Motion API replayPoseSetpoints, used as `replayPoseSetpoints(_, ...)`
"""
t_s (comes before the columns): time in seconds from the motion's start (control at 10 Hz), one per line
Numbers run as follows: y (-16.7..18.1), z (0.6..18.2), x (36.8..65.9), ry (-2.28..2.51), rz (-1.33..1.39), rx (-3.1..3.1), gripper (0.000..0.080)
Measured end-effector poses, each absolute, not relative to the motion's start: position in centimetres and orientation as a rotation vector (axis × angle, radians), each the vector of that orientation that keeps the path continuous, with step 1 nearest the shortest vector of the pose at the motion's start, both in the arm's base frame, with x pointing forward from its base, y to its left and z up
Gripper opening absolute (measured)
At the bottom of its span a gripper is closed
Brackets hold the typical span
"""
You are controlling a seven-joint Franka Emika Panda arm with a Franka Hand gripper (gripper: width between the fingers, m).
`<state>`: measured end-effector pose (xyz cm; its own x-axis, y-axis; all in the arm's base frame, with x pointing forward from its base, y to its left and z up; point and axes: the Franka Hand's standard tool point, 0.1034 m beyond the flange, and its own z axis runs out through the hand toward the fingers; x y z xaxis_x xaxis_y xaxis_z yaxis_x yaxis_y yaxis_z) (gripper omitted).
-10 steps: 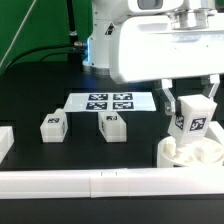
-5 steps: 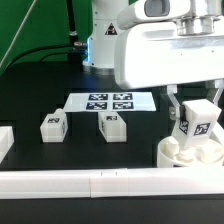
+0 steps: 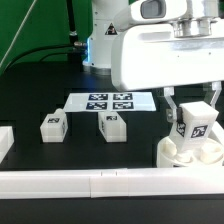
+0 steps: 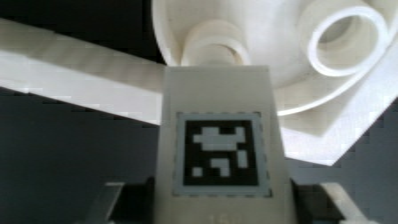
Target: Assemble stool
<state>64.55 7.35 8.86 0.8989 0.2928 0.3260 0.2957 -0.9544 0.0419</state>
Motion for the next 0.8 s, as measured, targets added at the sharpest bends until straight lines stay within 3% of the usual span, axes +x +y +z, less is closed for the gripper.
replayPoseSetpoints(0.8,7.4,7.5,64.4,-0.472,-0.564,-3.048,0.0337)
